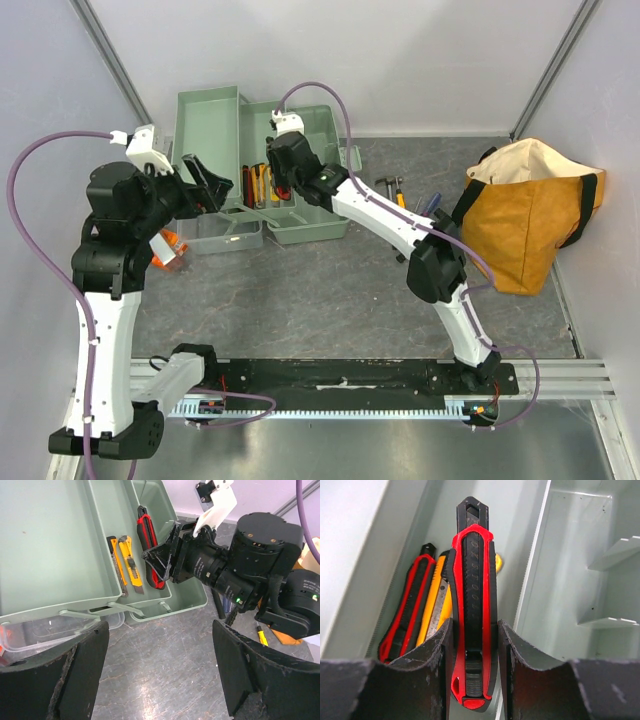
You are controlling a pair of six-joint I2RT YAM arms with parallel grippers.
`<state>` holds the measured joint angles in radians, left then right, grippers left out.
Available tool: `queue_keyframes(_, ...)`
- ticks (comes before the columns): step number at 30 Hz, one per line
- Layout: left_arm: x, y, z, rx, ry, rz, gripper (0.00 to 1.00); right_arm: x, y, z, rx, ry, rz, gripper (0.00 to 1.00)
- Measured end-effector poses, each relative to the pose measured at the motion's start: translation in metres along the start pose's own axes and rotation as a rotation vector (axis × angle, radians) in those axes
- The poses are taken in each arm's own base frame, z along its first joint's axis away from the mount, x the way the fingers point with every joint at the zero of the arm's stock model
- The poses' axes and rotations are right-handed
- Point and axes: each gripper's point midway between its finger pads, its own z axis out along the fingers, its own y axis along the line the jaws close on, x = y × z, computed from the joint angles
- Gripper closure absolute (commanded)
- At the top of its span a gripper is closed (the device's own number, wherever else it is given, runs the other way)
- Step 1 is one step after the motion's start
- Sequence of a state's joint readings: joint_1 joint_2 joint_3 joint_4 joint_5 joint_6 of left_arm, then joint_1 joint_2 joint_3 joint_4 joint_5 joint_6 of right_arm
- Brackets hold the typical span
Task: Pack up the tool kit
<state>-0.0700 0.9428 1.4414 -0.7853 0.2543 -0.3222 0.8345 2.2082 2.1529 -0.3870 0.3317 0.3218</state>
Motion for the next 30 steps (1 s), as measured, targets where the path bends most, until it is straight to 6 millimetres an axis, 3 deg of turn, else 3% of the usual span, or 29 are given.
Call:
queue_keyframes(6, 0.002, 0.004, 0.004, -0.021, 0.011, -0.003, 0.11, 0.023, -0.009, 0.017, 0.081, 0.016, -0.031, 0.7)
queue_keyframes(13, 0.004, 0.005, 0.005, -0.023, 0.024, -0.006, 0.11, 0.034, -0.008, 0.027, 0.112, 0.008, -0.036, 0.38)
queue_keyframes(16, 0.004, 0.005, 0.005, -0.024, 0.027, -0.006, 0.11, 0.029, -0.004, 0.026, 0.112, -0.01, -0.027, 0.3)
queue_keyframes(23, -0.001, 0.003, 0.004, -0.021, 0.022, -0.005, 0.11, 0.004, -0.009, 0.022, 0.136, -0.062, -0.015, 0.28)
queue_keyframes(30, 0.001, -0.002, 0.015, 0.016, 0.051, -0.01, 0.12, -0.024, -0.03, 0.01, 0.14, -0.094, 0.017, 0.26)
